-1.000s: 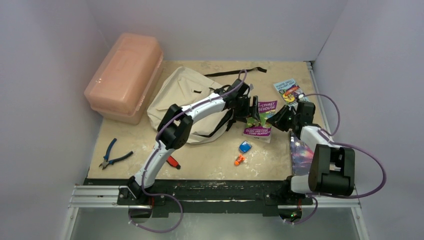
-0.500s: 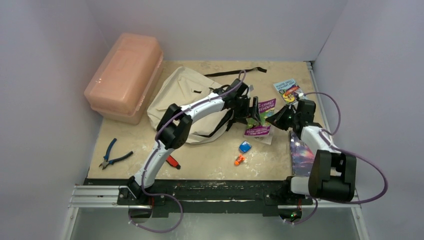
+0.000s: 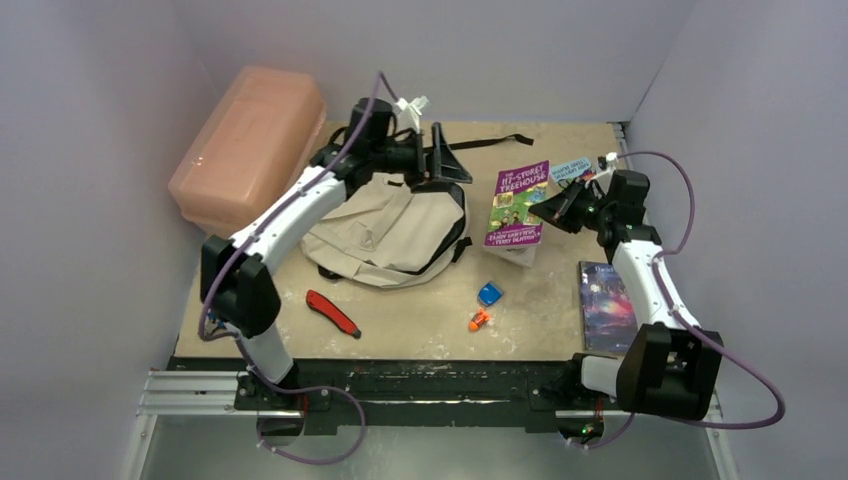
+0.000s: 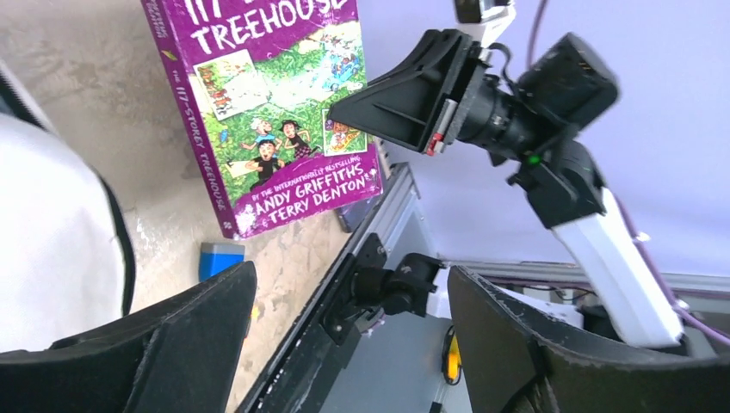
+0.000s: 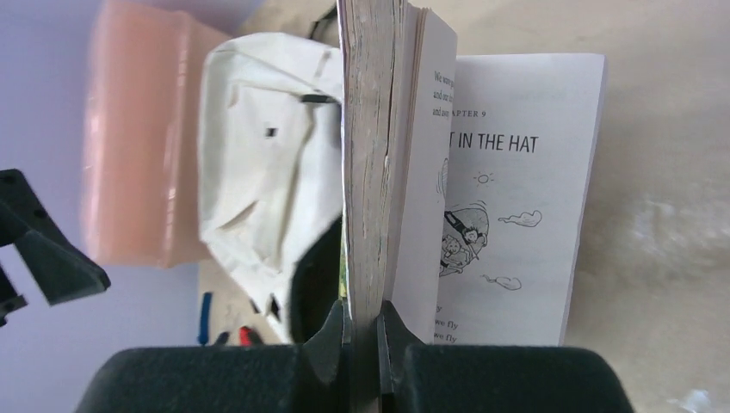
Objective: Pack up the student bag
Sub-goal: Pick up the book from the center of the board.
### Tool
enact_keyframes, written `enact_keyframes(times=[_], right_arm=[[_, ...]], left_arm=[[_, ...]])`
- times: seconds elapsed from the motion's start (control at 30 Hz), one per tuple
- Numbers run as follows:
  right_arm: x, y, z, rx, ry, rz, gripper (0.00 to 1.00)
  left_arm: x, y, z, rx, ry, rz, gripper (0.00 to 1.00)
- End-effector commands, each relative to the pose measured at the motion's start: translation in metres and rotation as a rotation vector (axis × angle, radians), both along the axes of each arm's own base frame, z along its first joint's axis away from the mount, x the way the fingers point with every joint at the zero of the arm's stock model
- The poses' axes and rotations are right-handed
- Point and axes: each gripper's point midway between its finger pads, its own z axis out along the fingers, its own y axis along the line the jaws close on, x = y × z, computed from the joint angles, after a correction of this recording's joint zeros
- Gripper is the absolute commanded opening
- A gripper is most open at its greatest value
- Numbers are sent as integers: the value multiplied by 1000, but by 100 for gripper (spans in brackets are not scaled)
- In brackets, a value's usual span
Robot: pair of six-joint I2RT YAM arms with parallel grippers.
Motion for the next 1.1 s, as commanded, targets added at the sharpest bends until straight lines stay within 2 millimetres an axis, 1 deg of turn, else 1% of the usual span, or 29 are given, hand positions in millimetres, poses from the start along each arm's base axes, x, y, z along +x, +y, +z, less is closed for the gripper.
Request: enact_keyframes(times=[0.0, 0.07, 0.17, 0.27, 0.3, 0.37, 0.53, 0.6, 0.63, 0.73, 0.97, 1.07], right_arm=[[-5, 31, 83, 146, -211, 173, 0], [-10, 42, 100, 210, -231, 209, 0], [-18, 59, 121, 261, -252, 272, 0], [-27, 74, 139, 319, -275, 326, 0], [-30, 78, 144, 339, -282, 336, 0], [-35, 83, 150, 374, -286, 354, 0], [-44, 92, 157, 439, -277, 402, 0], [-45, 92, 158, 447, -278, 406, 0], [-49, 98, 158, 455, -274, 429, 0], [-51, 103, 158, 479, -266, 442, 0], [-50, 109, 153, 506, -255, 447, 0], [-49, 112, 150, 507, -248, 449, 0]], left_arm=[[-13, 31, 31, -149, 1, -5, 82], [-17, 38, 34, -158, -2, 15, 82], [-19, 43, 30, -157, -6, 50, 82], [-17, 44, 26, -195, 15, 94, 82], [-15, 43, 27, -219, 10, 103, 83], [-12, 42, 22, -253, 24, 123, 84], [-11, 38, 21, -342, 63, 119, 84], [-12, 37, 25, -392, 63, 107, 82], [-12, 36, 28, -415, 59, 100, 82], [-12, 34, 26, -436, 73, 101, 79], [-14, 33, 20, -426, 86, 92, 61], [-15, 33, 18, -405, 84, 93, 46]])
